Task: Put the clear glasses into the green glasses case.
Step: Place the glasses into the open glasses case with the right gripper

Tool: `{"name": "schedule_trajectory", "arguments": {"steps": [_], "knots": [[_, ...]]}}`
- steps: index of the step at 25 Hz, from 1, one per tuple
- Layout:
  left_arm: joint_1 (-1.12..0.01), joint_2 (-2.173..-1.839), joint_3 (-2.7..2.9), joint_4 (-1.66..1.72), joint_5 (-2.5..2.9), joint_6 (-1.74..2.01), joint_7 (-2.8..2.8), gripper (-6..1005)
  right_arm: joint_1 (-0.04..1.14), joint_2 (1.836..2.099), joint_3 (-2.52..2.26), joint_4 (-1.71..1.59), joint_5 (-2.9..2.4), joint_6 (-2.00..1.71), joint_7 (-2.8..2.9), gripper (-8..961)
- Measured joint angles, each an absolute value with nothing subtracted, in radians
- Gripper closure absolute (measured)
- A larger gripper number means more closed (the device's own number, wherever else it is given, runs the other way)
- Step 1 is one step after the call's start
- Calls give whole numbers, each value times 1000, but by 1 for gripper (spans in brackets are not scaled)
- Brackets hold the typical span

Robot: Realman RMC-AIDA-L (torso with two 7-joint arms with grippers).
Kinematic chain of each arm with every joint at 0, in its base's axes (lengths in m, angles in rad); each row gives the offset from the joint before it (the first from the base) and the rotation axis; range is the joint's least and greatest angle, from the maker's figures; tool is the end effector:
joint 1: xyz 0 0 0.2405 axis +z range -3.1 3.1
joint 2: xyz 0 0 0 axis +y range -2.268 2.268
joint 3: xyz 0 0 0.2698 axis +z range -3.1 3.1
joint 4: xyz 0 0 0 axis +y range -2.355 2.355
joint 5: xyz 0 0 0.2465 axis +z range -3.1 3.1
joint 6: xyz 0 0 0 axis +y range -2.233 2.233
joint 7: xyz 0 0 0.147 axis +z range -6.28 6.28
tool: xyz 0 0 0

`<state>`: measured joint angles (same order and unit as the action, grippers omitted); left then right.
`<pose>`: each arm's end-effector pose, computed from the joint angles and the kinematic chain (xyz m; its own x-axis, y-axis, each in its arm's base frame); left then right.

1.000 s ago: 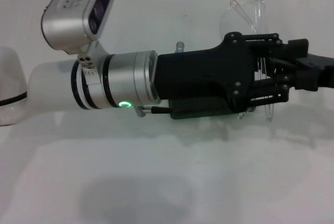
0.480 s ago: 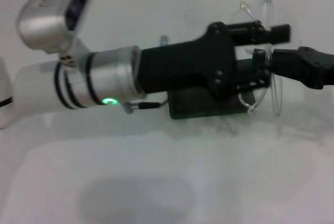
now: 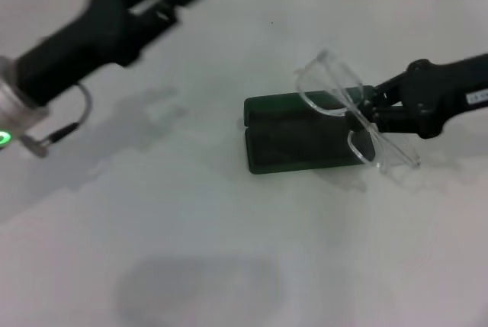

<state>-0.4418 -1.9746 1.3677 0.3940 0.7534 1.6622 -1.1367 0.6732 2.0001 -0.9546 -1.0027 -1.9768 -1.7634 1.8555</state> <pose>-0.2604 0.3493 0.0107 0.3461 0.1015 0.9327 0.4590 -0.8854 -0.0739 0.1773 0.3995 0.0416 0.9014 -0.3237 -0.2877 -0.3246 -0.9447 0.0461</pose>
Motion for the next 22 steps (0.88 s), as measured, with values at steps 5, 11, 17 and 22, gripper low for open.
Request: {"name": "schedule_trajectory", "arguments": {"steps": [5, 11, 17, 22], "knots": [[-397, -1982, 1305, 390, 753, 1574, -1101, 506, 776, 2005, -1073, -1129, -2151, -1712, 1961, 821], [-386, -1987, 1296, 387, 753, 1515, -1091, 506, 917, 2019, -1282, -1126, -2375, -1649, 2033, 819], [-389, -1986, 1283, 386, 754, 1482, -1090, 507, 927, 2024, -1500, -1144, -2455, -1484, 2052, 817], [-393, -1983, 1283, 387, 754, 1459, -1080, 507, 912, 2028, -1603, -1148, -2464, -1389, 2053, 816]]}}
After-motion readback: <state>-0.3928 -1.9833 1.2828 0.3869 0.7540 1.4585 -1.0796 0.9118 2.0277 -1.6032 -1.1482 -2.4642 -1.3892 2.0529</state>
